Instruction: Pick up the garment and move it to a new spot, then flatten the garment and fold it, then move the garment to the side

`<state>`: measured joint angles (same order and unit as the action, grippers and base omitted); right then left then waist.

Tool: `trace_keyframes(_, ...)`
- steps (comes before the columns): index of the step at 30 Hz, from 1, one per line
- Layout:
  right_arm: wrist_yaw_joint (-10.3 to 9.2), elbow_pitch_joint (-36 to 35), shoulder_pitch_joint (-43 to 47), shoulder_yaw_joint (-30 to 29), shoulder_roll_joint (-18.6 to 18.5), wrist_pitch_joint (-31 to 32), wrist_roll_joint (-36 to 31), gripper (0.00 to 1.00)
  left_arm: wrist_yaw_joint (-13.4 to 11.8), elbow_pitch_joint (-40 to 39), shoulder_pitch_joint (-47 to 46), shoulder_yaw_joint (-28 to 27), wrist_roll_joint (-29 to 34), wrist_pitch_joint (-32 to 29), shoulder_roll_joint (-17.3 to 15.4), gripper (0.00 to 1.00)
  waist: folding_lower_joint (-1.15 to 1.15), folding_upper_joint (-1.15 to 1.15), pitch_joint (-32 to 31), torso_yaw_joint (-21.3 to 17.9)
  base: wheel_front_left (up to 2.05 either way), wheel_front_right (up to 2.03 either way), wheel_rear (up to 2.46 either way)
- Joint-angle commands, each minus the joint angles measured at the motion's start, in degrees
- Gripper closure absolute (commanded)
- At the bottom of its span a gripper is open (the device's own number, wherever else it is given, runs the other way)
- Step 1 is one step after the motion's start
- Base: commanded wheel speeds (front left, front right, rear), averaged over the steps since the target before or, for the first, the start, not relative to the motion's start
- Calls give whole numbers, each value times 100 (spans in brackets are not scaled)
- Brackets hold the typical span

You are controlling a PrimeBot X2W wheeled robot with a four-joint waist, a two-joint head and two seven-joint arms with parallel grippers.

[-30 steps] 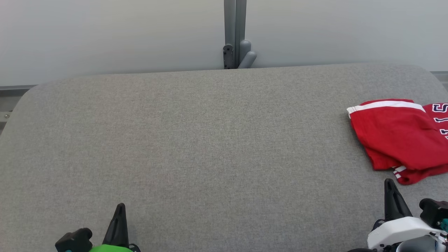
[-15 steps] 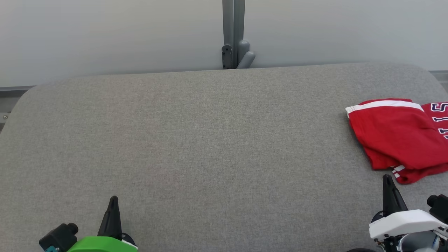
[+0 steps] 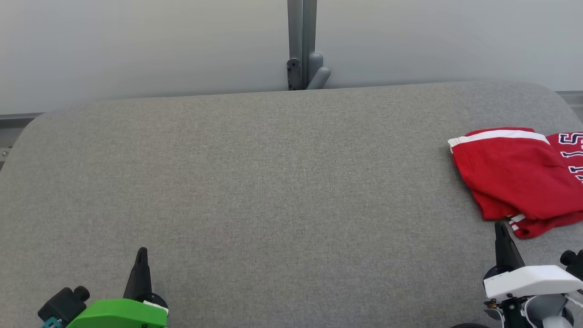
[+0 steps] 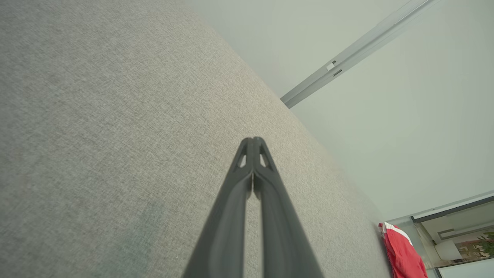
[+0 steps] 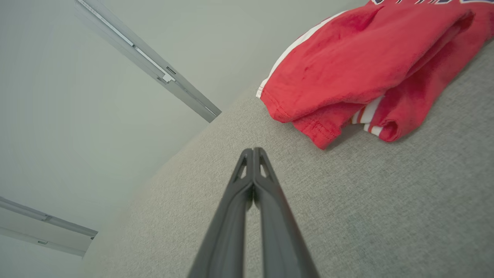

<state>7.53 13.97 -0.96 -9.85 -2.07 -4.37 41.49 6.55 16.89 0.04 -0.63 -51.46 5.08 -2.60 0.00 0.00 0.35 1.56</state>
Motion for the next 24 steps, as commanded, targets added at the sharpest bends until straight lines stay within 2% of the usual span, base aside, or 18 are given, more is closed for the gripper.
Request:
trace_keyframes(1,-2,-59,-142,13,-42,40,189,100,26,-89,-165,-50,-175,-44,-20,100,0,0,0,-2,0,0,0)
trace_keyframes(24,-4,-16,-325,107,-62,467,2012,100,57,-168,-361,-235,-1642,-435,-28,100,0,0,-5,-47,0,0,0)
